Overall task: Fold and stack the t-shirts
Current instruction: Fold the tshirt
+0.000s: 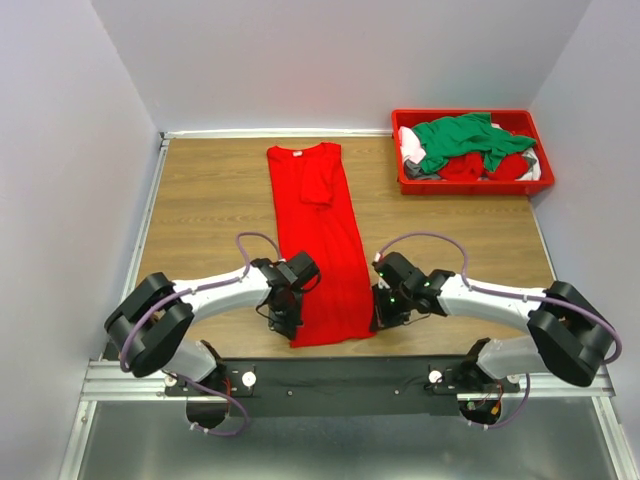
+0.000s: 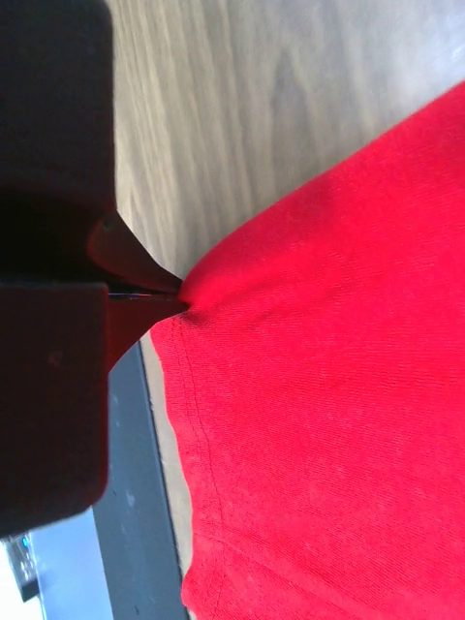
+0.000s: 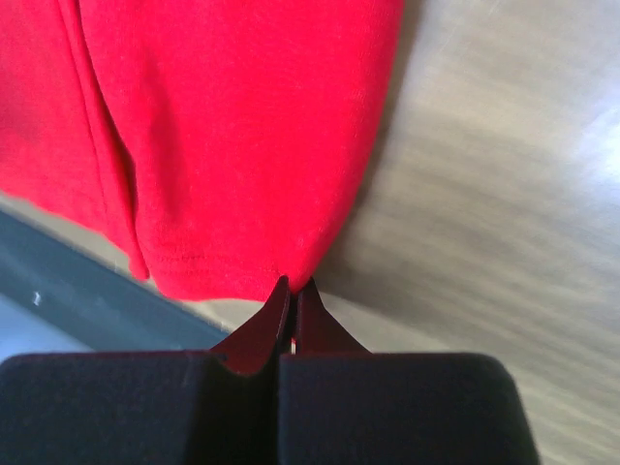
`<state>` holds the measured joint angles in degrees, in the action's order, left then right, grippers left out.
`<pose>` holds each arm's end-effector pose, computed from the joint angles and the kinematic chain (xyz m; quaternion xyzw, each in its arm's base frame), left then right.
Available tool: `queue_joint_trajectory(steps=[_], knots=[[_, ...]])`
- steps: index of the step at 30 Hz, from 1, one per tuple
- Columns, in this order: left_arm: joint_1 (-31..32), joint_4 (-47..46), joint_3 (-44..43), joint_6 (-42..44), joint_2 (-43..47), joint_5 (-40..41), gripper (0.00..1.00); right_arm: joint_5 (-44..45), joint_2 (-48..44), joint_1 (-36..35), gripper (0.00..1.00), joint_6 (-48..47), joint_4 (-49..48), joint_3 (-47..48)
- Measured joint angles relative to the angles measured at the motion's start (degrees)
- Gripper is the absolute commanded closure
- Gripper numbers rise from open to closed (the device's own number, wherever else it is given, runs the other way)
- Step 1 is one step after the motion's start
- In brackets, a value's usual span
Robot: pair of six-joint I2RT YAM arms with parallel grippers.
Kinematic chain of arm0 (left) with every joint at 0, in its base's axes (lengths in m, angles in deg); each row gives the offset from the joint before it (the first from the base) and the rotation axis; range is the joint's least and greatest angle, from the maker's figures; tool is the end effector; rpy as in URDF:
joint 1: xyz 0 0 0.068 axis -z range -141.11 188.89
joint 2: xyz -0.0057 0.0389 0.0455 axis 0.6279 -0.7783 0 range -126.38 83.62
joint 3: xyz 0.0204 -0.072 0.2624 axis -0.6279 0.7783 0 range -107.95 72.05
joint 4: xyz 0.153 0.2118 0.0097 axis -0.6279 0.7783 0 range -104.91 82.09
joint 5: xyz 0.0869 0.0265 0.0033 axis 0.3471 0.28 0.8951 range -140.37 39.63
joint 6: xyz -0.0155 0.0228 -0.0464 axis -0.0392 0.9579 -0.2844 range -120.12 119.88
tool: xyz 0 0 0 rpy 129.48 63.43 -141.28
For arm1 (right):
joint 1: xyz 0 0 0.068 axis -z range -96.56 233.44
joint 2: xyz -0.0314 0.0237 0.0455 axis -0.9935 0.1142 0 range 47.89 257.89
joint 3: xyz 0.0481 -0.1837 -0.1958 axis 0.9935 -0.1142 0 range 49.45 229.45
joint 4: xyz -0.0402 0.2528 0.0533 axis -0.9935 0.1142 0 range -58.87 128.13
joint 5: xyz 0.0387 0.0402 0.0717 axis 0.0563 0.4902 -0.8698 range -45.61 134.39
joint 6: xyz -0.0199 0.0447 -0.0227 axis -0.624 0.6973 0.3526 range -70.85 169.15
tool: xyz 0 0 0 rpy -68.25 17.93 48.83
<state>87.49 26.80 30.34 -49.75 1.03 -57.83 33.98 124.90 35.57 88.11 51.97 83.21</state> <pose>0.1450 -0.1716 0.1520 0.0048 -0.9958 0.0913 0.0069 0.1480 0.1733 0.1485 -0.0956 0.9660 0.2177 0.1014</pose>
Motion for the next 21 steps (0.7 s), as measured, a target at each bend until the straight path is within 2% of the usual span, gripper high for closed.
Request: queue_joint_trajectory(steps=[6, 11, 15, 18, 21], knots=[[1.4, 2.7, 1.4, 0.0, 6.0, -0.5, 1.00, -5.5, -4.0, 0.0, 0.99, 0.0, 4.5, -1.5], [-0.9, 1.6, -0.6, 1.4, 7.4, -0.5, 1.00, -3.4, -1.4, 1.2, 0.99, -1.1, 10.2, 7.9], [-6.7, -1.1, -4.0, 4.7, 7.3, -0.1, 1.00, 0.8, 3.7, 5.4, 0.99, -3.4, 11.5, 19.8], [-15.9, -4.2, -7.8, 8.9, 7.2, 0.3, 1.00, 2.8, 8.7, 8.6, 0.99, -5.9, 11.5, 28.2], [-22.2, -6.9, -12.6, 12.3, 5.8, 1.1, 1.00, 4.9, 14.4, 11.2, 0.99, -8.3, 11.6, 36.4]])
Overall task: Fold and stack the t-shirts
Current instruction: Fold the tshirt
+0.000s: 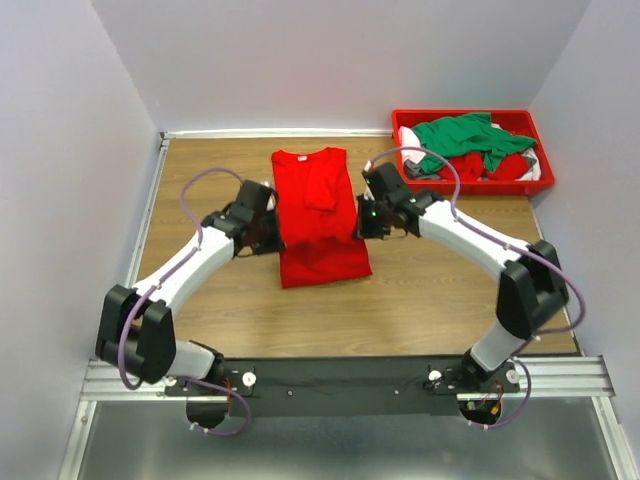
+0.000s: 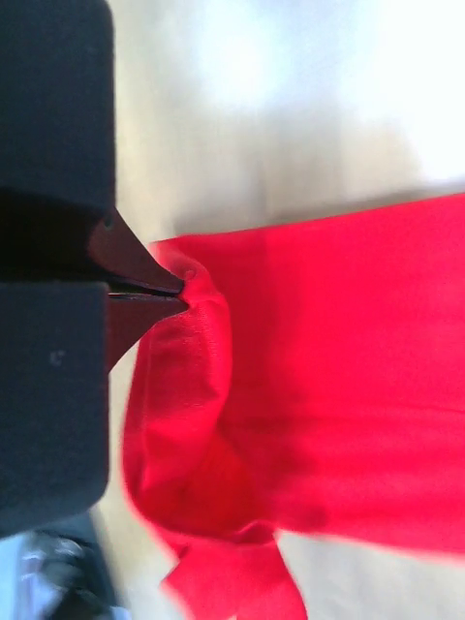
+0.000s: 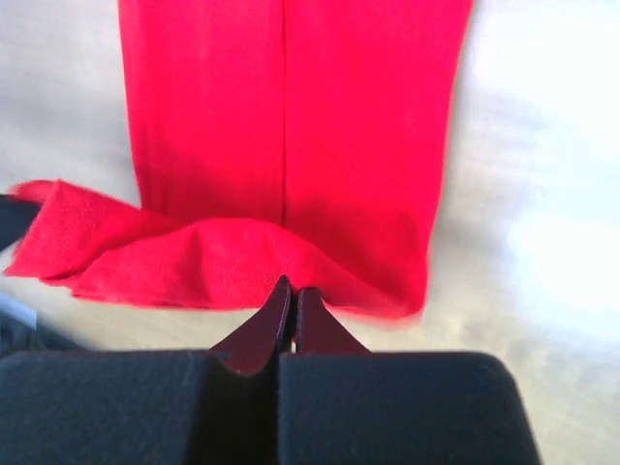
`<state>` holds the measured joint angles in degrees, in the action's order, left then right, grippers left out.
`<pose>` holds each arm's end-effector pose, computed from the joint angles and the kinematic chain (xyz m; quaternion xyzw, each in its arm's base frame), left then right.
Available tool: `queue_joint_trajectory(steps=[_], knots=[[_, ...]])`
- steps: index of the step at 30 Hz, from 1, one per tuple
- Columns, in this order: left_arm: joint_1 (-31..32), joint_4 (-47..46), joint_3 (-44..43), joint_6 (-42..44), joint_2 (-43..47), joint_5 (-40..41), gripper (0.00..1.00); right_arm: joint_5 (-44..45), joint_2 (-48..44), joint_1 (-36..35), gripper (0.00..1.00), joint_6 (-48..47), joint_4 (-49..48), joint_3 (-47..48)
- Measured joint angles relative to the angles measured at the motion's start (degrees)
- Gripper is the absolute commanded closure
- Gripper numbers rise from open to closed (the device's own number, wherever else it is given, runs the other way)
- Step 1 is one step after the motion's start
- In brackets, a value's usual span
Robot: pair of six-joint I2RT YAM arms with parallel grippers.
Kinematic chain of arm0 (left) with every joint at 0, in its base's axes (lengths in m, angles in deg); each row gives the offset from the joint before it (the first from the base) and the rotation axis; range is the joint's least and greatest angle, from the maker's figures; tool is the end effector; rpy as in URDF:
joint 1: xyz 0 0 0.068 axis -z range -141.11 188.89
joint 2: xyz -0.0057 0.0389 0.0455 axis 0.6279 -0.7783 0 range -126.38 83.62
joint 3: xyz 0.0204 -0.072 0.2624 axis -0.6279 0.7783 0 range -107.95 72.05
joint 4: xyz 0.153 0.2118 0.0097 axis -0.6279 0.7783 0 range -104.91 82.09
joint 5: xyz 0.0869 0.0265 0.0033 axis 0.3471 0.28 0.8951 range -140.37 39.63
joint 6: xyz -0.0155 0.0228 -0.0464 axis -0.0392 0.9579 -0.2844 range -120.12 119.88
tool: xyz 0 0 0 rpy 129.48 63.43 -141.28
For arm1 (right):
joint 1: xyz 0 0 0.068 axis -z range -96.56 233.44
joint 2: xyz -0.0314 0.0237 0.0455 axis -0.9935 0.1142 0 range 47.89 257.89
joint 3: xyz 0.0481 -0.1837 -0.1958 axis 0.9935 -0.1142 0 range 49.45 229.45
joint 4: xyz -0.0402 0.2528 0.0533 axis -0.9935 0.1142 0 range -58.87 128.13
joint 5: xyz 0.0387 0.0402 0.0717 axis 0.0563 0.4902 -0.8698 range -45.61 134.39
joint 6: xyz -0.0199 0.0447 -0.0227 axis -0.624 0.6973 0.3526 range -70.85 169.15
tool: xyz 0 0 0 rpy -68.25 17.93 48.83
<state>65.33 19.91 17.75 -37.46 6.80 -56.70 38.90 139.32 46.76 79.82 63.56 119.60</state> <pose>0.2383 -0.1230 0.2401 -0.0756 0.9553 -0.1933 0.2104 0.2717 0.2067 0.2561 -0.0646 0.9471 0.2104 0.2336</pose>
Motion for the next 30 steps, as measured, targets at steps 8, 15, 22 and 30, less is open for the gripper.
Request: queue_joint_trajectory(steps=[8, 15, 22, 30], knots=[[-7.2, -8.8, -13.4, 9.1, -13.4, 1.2, 1.00, 3.2, 13.8, 4.9, 0.99, -5.3, -1.5, 13.0], [-8.8, -11.8, -14.4, 11.6, -19.8, 1.3, 1.00, 3.3, 19.0, 7.0, 0.99, -7.2, -2.9, 15.1], [-9.9, -14.0, -14.3, 11.8, -22.3, 1.2, 1.00, 3.3, 20.7, 7.5, 0.99, -7.8, -4.0, 16.0], [-11.4, -16.3, -12.9, 11.2, -22.3, 1.0, 1.00, 3.3, 21.2, 7.7, 0.99, -8.2, -5.0, 18.7]])
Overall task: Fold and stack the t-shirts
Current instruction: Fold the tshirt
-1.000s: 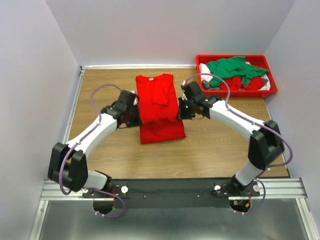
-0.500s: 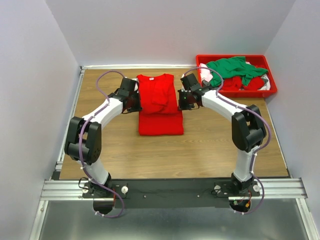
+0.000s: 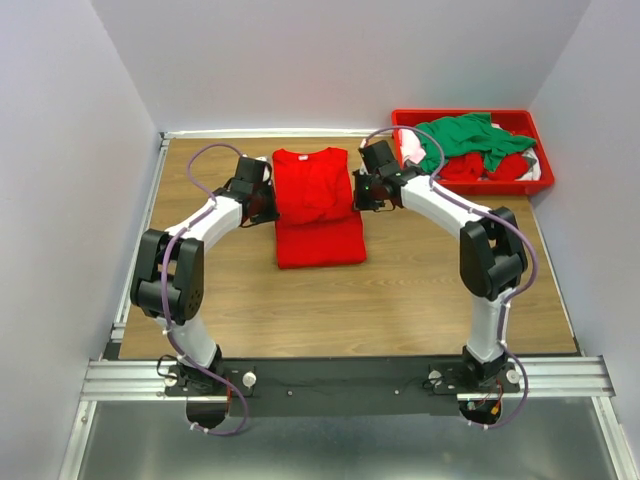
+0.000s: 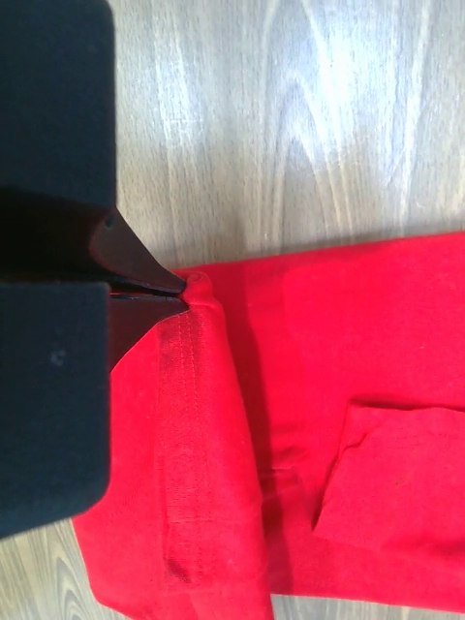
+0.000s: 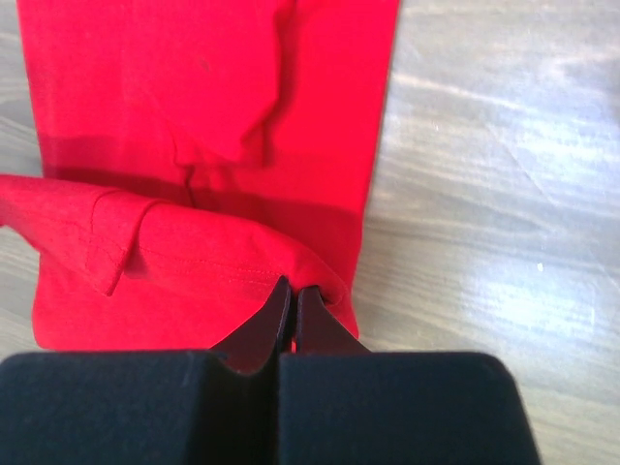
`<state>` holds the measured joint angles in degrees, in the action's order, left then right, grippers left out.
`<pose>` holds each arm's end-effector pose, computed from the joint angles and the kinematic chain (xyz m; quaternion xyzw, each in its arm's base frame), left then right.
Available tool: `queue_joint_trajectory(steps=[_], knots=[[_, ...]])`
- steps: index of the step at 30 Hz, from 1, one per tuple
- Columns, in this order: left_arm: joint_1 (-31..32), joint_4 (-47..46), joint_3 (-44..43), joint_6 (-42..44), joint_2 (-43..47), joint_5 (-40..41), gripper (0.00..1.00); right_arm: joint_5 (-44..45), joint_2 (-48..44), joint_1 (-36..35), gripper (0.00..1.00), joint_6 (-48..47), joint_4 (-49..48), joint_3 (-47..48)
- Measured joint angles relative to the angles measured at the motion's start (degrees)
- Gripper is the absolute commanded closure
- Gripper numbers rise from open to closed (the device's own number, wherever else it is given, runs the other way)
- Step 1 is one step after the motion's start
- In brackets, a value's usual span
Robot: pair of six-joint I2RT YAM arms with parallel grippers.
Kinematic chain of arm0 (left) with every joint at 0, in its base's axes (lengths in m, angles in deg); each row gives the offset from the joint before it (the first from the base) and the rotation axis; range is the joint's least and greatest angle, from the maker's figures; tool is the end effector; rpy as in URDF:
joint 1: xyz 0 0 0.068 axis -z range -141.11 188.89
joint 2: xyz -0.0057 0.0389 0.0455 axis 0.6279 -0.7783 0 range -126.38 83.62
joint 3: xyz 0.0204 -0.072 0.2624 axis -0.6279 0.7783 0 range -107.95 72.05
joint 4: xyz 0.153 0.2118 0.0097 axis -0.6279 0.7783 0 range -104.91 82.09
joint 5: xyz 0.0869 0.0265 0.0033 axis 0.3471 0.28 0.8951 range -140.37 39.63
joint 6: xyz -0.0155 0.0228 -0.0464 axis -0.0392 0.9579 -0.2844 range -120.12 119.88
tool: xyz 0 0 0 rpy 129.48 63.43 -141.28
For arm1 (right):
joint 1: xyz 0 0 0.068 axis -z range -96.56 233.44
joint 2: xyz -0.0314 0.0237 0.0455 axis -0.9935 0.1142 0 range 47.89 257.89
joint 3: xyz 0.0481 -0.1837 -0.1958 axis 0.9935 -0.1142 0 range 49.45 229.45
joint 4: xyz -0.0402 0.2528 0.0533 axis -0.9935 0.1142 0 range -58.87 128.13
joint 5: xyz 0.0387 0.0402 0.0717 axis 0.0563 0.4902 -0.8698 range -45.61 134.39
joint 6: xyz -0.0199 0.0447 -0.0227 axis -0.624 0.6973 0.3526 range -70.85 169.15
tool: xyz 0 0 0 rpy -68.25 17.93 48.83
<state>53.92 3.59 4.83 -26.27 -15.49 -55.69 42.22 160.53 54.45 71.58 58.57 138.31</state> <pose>0.3578 -0.0996 0.2114 -0.0755 0.9369 -0.1599 0.3015 0.3829 0.2138 0.2278 -0.0602 0.9412 0.1602 0.2913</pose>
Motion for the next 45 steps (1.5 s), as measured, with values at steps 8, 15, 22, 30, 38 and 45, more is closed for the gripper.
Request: queue_joint_trajectory(steps=[8, 15, 22, 30, 38, 45], knots=[[-0.4, -2.2, 0.7, -0.5, -0.8, -0.3, 1.00, 0.0, 3.8, 0.2, 0.98, 0.0, -0.9, 1.1], [-0.5, -4.0, 1.1, -0.7, -3.6, -0.4, 0.68, 0.5, 6.9, 0.2, 0.85, -0.1, -1.4, 1.9], [-0.6, -4.7, 1.3, -0.7, -3.0, -1.0, 0.06, 1.2, 6.6, 0.2, 0.48, -1.3, -1.7, 2.6], [1.4, -5.6, 6.0, -2.8, 14.6, -0.7, 0.54, -0.5, -2.7, -1.1, 0.52, -0.8, -2.2, -0.2], [10.6, -13.5, 14.2, -7.9, 16.6, -3.0, 0.93, -4.0, -2.5, -5.6, 0.76, 1.5, -5.2, -3.6], [12.5, -14.7, 17.0, -9.4, 5.8, -4.0, 0.93, -7.3, 3.8, -6.0, 0.77, 3.0, -7.1, -3.9]])
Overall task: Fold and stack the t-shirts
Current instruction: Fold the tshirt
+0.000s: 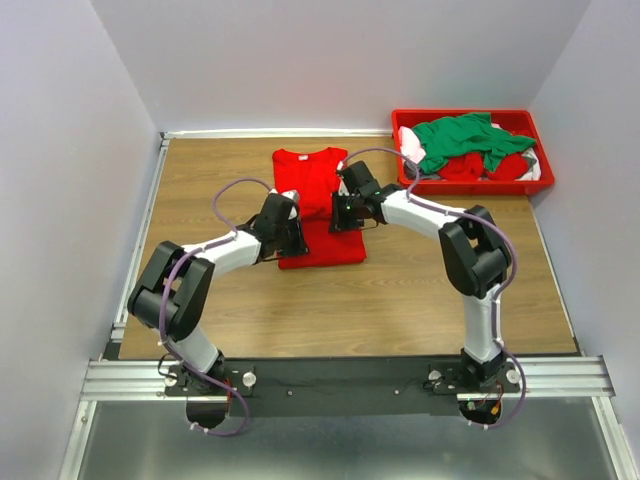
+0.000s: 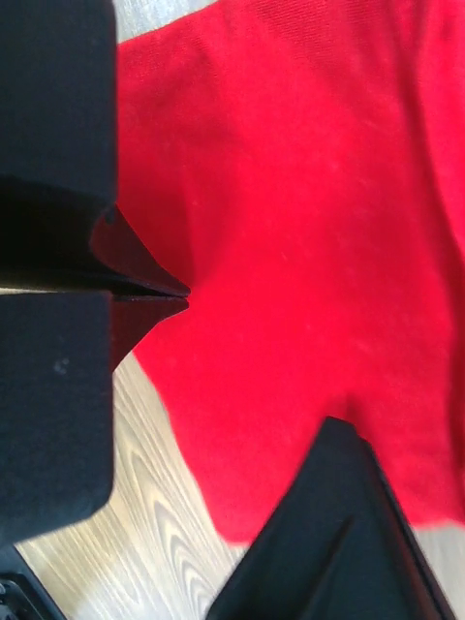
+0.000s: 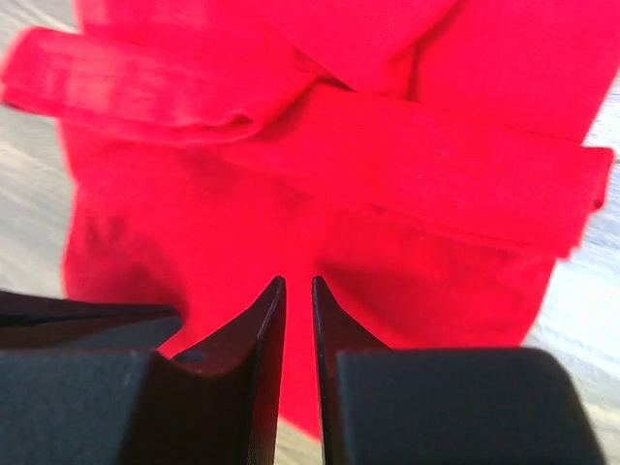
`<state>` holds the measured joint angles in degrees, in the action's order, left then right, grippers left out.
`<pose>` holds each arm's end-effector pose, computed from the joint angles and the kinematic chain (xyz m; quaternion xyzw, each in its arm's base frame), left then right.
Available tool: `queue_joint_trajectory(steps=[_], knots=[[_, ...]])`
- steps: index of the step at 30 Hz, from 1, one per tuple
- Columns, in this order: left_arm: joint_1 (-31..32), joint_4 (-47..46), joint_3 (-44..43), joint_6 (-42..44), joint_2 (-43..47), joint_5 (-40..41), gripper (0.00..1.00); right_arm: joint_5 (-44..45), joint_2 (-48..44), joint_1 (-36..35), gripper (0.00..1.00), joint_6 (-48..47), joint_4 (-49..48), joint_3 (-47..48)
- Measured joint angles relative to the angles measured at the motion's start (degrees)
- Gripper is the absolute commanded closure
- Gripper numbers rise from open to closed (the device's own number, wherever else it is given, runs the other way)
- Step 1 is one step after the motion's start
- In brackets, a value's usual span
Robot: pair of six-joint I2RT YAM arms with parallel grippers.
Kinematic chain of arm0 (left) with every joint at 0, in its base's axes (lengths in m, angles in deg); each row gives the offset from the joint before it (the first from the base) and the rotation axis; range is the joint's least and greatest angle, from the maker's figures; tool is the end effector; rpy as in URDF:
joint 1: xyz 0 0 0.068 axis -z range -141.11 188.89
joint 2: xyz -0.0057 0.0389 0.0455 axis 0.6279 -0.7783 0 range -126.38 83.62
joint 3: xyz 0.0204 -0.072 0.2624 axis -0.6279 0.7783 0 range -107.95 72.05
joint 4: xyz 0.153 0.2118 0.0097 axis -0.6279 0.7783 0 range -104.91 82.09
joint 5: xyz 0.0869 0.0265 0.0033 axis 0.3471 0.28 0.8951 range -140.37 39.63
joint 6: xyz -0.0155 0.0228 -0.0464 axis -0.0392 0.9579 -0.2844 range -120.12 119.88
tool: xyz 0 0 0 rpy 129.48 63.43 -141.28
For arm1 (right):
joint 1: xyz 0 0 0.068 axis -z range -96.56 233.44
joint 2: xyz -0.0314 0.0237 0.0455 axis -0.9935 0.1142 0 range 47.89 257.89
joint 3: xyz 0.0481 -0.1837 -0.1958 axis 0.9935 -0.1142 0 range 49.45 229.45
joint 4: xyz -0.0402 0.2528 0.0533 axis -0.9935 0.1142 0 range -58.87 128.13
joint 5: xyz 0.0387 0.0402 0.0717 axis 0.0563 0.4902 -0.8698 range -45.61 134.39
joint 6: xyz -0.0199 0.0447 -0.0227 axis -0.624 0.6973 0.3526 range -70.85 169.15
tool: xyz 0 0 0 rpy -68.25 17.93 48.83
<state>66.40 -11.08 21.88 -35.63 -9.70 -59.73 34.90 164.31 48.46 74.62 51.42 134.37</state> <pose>0.2896 -0.1574 0.1736 -0.0349 0.9271 -0.2558 0.2719 0.3613 0.2600 0.1873 -0.1050 0.9362 0.2318 0.2424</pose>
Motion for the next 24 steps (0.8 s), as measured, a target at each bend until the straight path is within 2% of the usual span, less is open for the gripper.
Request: queue_joint_trajectory(steps=[4, 11, 15, 20, 24], knots=[[-0.1, -0.7, 0.5, -0.3, -1.1, -0.4, 0.92, -0.2, 2.8, 0.0, 0.76, 0.1, -0.2, 1.1], [0.0, -2.6, 1.9, -0.4, -1.9, -1.1, 0.92, 0.3, 9.8, 0.9, 0.75, -0.2, -0.6, 9.6], [0.0, -3.7, 4.0, -0.8, -1.8, -2.0, 0.92, 1.6, 13.4, 3.5, 0.68, -0.8, -0.3, 17.0], [0.0, -3.8, 5.4, -1.3, 0.4, -2.1, 0.78, 1.7, 19.3, 8.0, 0.55, -1.3, -0.9, 30.2], [0.0, -3.3, 5.7, -2.1, 5.2, -1.7, 0.74, -2.1, 16.7, 10.2, 0.53, -0.2, -1.8, 29.2]])
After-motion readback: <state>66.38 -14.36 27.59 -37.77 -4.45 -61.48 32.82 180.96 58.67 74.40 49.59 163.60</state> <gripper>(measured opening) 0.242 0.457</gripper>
